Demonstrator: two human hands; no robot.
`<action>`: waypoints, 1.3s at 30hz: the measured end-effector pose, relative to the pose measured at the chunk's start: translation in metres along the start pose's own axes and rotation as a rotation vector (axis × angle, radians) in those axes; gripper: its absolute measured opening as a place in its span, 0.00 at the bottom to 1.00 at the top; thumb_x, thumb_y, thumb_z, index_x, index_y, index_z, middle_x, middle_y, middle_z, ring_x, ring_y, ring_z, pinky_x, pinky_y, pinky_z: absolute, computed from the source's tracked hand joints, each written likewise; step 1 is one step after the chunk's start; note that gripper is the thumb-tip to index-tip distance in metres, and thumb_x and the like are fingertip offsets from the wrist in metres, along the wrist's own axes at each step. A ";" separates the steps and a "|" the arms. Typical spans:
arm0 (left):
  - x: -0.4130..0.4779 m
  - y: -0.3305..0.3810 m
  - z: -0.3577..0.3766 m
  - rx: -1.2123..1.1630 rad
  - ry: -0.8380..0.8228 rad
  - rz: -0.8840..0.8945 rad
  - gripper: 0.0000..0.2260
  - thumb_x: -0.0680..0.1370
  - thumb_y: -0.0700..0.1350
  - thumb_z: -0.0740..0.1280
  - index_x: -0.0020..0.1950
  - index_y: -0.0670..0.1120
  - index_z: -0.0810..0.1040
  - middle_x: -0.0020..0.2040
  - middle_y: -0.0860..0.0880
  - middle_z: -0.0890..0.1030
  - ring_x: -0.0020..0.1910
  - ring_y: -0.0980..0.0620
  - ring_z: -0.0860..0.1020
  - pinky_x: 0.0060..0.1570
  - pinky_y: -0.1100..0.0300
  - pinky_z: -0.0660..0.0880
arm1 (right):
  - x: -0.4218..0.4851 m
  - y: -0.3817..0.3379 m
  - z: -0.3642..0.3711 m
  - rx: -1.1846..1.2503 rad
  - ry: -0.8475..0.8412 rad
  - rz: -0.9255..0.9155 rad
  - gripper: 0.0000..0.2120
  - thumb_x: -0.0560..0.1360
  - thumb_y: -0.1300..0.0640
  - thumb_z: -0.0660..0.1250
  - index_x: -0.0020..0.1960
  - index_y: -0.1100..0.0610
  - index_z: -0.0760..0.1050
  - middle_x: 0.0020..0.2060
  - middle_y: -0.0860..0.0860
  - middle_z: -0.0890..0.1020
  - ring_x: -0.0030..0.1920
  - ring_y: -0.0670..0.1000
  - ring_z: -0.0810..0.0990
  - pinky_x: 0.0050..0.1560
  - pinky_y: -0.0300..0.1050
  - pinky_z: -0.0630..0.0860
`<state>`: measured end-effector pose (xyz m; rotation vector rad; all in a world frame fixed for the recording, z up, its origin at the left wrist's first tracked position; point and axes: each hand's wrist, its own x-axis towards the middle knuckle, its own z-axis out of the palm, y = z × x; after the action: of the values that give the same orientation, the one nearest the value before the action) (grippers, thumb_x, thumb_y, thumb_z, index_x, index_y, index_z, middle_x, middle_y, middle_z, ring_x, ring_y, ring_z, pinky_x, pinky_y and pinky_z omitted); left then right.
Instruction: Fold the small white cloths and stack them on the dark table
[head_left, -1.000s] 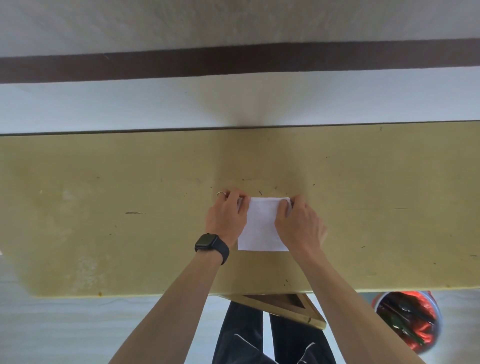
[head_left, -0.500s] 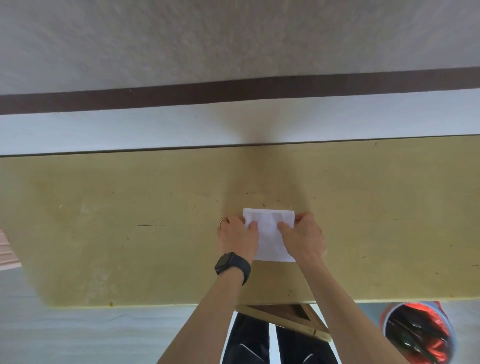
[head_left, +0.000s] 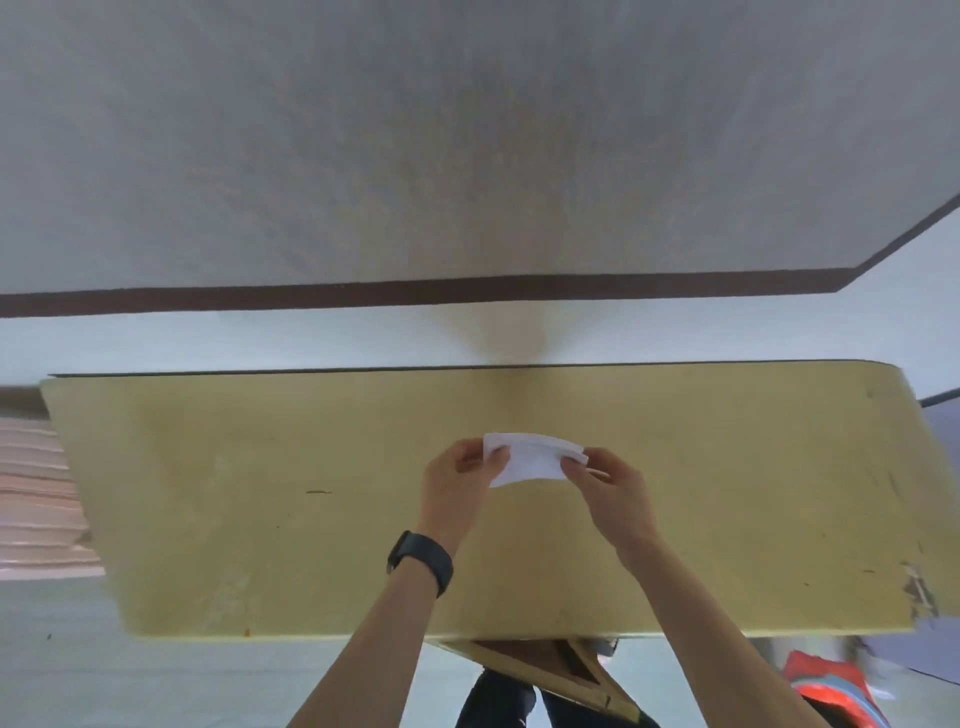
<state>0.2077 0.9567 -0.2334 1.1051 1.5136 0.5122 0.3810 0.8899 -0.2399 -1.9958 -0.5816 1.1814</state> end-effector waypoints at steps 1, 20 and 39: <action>-0.009 0.015 -0.010 0.001 0.001 0.073 0.06 0.75 0.49 0.74 0.51 0.52 0.83 0.46 0.57 0.84 0.47 0.58 0.81 0.43 0.69 0.75 | -0.008 -0.016 -0.008 -0.008 -0.009 -0.069 0.02 0.75 0.53 0.71 0.45 0.47 0.82 0.36 0.43 0.85 0.36 0.45 0.79 0.37 0.41 0.71; -0.365 0.061 -0.153 0.069 0.592 0.647 0.07 0.77 0.47 0.72 0.51 0.59 0.84 0.48 0.61 0.84 0.45 0.61 0.81 0.47 0.70 0.74 | -0.270 -0.129 -0.041 -0.282 -0.363 -1.262 0.15 0.79 0.56 0.68 0.64 0.46 0.79 0.47 0.39 0.80 0.49 0.39 0.77 0.52 0.27 0.69; -0.882 -0.345 -0.318 0.107 1.319 -0.215 0.06 0.76 0.49 0.72 0.52 0.54 0.83 0.44 0.59 0.83 0.44 0.63 0.79 0.49 0.65 0.76 | -0.779 0.138 0.239 -0.503 -1.447 -1.176 0.08 0.75 0.59 0.71 0.45 0.45 0.78 0.43 0.35 0.83 0.47 0.35 0.81 0.45 0.28 0.73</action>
<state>-0.2804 0.1267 0.0329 0.6064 2.7652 1.1275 -0.1976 0.3534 0.0059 -0.3587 -2.4424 1.4736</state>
